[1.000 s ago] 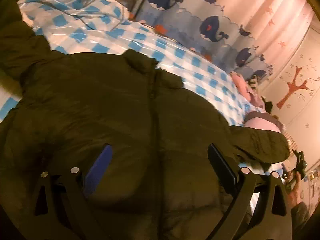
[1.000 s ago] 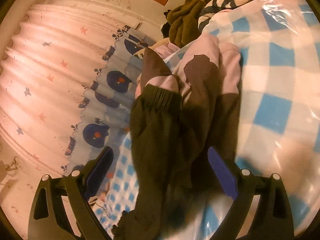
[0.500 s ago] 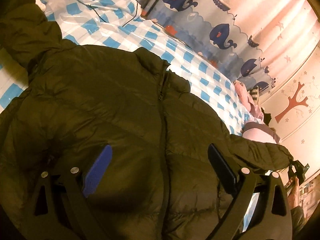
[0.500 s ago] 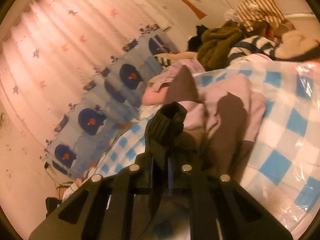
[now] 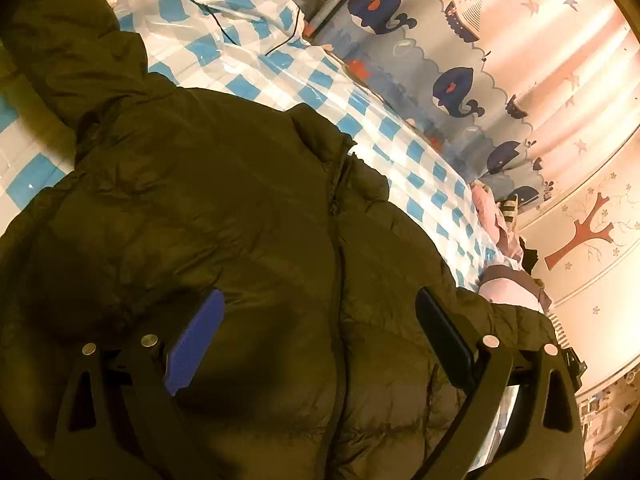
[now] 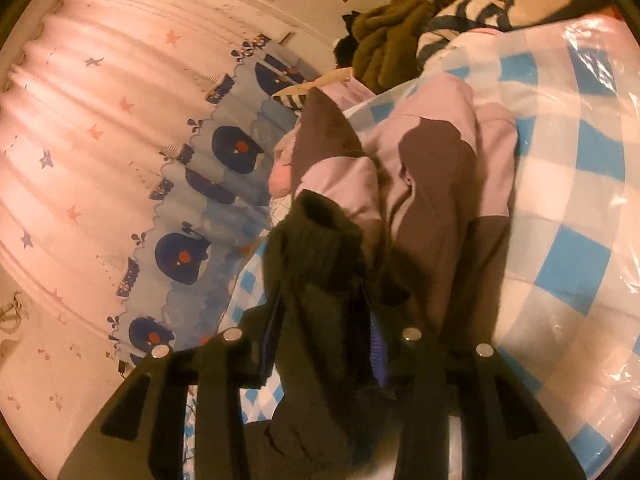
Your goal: Fold large clothes
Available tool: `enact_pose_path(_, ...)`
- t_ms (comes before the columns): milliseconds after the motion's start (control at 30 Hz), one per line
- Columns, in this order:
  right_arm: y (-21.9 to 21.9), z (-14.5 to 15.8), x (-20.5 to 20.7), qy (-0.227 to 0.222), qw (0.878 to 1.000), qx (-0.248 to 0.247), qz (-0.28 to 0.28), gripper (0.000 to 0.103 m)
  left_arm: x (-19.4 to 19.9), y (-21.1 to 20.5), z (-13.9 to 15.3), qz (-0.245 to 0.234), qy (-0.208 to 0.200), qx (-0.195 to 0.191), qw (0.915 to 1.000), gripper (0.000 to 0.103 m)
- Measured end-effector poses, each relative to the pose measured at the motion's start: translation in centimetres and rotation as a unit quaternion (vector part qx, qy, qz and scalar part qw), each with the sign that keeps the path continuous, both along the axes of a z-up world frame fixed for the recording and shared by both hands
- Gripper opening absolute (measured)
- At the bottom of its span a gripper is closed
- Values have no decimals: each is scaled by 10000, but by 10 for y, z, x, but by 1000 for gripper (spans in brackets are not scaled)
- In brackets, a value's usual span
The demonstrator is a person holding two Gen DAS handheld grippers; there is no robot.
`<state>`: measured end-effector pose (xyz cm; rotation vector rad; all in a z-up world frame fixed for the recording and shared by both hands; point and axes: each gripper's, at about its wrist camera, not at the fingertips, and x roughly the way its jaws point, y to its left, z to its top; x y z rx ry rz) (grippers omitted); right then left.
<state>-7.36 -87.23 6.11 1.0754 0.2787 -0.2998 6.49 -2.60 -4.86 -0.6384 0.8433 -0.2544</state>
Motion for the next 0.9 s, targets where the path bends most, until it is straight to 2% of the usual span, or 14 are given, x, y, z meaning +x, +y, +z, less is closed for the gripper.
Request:
enact_pose_path(67, -2, -1, 0, -38, 10000, -32, 40, 26, 0, -2, -1, 4, 8, 39, 10000, 92)
enact_pose_path(133, 1, 7, -2, -121, 9996, -255, 89, 9, 1, -2, -1, 12, 38, 50, 10000, 92)
enact_pose_path(233, 11, 29, -6, -248, 9977, -625, 100, 8, 2, 1, -1, 87, 86, 63, 9999, 92)
enact_pose_path(400, 47, 89, 8, -686, 9924, -951, 384, 8, 2, 4, 6, -41, 145, 189, 9997, 92)
enact_pose_path(533, 100, 141, 35, -942, 9839, -1280, 812, 8, 1, 5, 13, -179, 166, 415, 9988, 92)
enact_pose_path(633, 139, 170, 52, -1094, 9774, -1450, 1084, 8, -3, 7, 24, -231, 13, 644, 9977, 92)
enact_pose_path(900, 221, 215, 81, -1306, 9638, -1706, 1576, 8, -17, 30, 45, -181, -225, 880, 9957, 92)
